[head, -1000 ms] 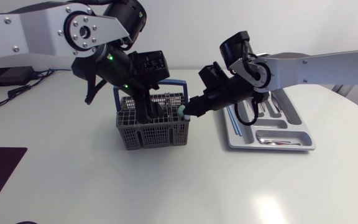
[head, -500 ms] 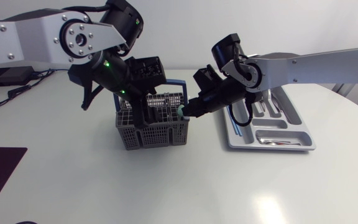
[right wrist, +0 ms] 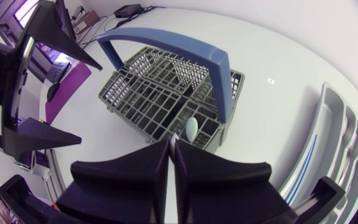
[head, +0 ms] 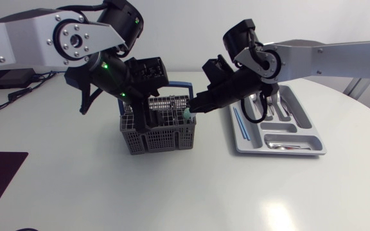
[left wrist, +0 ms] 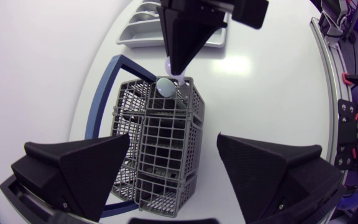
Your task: Unload the cutlery basket into the drawer organizer.
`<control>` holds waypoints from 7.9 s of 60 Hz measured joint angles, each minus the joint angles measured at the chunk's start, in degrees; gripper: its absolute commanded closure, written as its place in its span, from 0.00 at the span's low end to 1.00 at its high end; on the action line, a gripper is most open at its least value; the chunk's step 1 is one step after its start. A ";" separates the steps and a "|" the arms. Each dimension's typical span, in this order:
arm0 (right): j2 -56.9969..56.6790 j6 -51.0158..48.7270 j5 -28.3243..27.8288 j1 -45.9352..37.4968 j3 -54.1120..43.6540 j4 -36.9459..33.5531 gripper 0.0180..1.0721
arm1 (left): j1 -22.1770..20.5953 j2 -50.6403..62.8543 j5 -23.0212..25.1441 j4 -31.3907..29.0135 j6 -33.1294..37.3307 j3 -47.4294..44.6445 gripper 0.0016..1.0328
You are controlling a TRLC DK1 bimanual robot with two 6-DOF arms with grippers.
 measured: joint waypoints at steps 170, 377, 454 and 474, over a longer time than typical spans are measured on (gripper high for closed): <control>-30.18 -14.47 22.08 -15.21 -30.69 11.15 0.24 | -0.44 -3.74 0.44 4.07 1.05 -5.25 0.05; -33.92 -13.00 -4.59 -19.93 -22.12 5.14 0.94 | 7.87 -20.81 2.99 14.38 -12.92 -20.96 0.04; -11.43 -38.27 15.45 -35.32 -37.22 24.94 0.32 | 8.48 -22.62 2.97 15.02 -12.92 -25.16 0.04; -30.60 -31.12 13.66 -22.56 -37.48 17.99 0.35 | 11.21 -25.40 2.97 15.52 -12.66 -28.35 0.04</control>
